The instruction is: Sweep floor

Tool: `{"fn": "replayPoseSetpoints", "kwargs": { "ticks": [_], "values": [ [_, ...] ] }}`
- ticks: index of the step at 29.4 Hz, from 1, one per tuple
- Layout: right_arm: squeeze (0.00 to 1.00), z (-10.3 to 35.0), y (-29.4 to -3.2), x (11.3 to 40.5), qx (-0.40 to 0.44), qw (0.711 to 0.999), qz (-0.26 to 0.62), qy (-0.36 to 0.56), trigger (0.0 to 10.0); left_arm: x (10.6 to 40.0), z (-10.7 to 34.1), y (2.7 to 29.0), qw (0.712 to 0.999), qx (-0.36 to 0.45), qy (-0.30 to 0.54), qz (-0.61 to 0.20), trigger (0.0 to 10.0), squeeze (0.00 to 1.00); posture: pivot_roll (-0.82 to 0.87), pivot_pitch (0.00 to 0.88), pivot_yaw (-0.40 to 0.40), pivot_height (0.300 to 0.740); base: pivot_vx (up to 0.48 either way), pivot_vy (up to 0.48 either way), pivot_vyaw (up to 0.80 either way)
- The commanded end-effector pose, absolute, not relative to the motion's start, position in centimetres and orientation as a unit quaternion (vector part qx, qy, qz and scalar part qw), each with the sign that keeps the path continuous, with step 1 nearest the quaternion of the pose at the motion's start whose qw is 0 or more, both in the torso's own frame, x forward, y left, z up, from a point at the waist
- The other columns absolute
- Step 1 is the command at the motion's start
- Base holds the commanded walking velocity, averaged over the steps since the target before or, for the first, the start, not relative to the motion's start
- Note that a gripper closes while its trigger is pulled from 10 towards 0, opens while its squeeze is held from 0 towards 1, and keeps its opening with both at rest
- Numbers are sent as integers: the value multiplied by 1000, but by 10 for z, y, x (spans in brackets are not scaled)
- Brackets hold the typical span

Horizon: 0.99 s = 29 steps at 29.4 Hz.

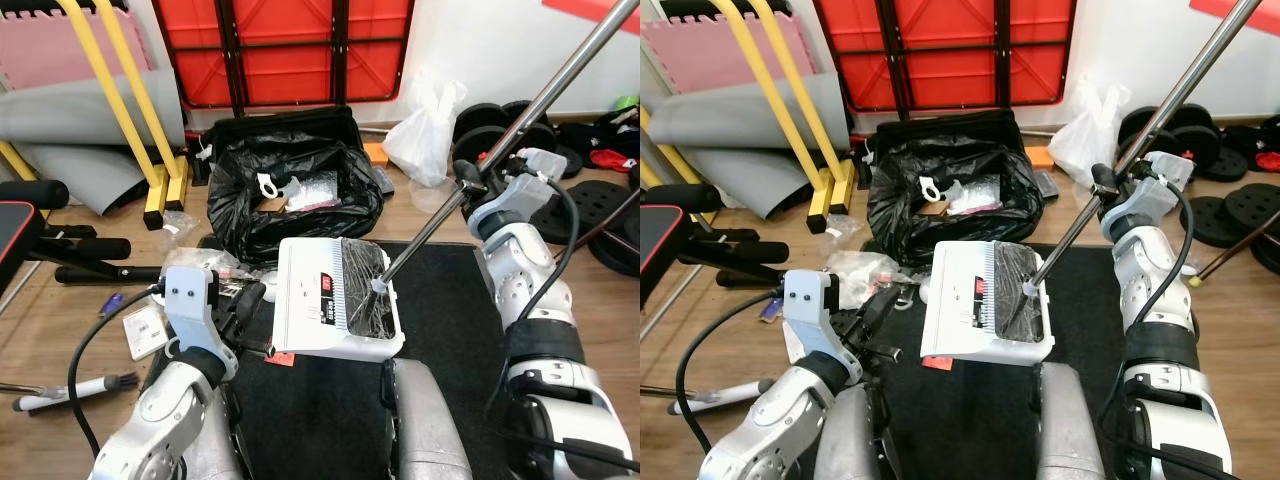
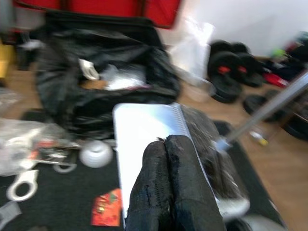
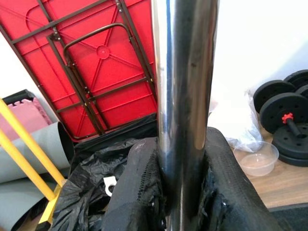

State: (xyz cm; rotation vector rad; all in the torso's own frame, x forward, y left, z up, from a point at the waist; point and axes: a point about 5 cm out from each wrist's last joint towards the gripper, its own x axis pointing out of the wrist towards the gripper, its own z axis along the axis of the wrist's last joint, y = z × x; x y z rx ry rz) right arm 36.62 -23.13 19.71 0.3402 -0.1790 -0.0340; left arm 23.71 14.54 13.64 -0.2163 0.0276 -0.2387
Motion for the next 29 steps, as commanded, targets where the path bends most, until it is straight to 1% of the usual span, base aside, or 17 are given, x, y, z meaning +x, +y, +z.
{"fn": "replayPoseSetpoints", "kwargs": {
  "ticks": [1,6,11,14,26,27,29],
  "values": [
    [0,214,-229,365,181,975,-3,-125,10000,236,132,149,989,-102,24,-104,10000,0,-101,0,-18,545,0,0,0],
    [0,213,-228,363,181,976,-1,-122,10000,235,130,150,990,-107,25,-91,10000,0,-95,0,-26,575,0,0,0],
    [0,220,-225,365,185,974,7,-130,10000,238,124,147,991,-91,38,-94,10000,0,-102,0,-24,595,0,0,0],
    [0,219,-225,365,186,974,6,-129,10000,239,127,146,992,-89,22,-90,10000,0,-104,0,-26,615,0,0,0],
    [0,218,-224,365,188,974,6,-124,10000,240,127,145,992,-88,19,-90,10000,0,-104,0,-27,650,0,0,0],
    [0,216,-223,365,190,974,8,-122,0,240,127,145,992,-88,19,-90,10000,0,-104,0,-27,655,0,0,0],
    [0,215,-222,365,191,974,10,-119,0,240,127,146,992,-87,19,-90,10000,0,-104,0,-27,665,0,0,0]
  ]
}}
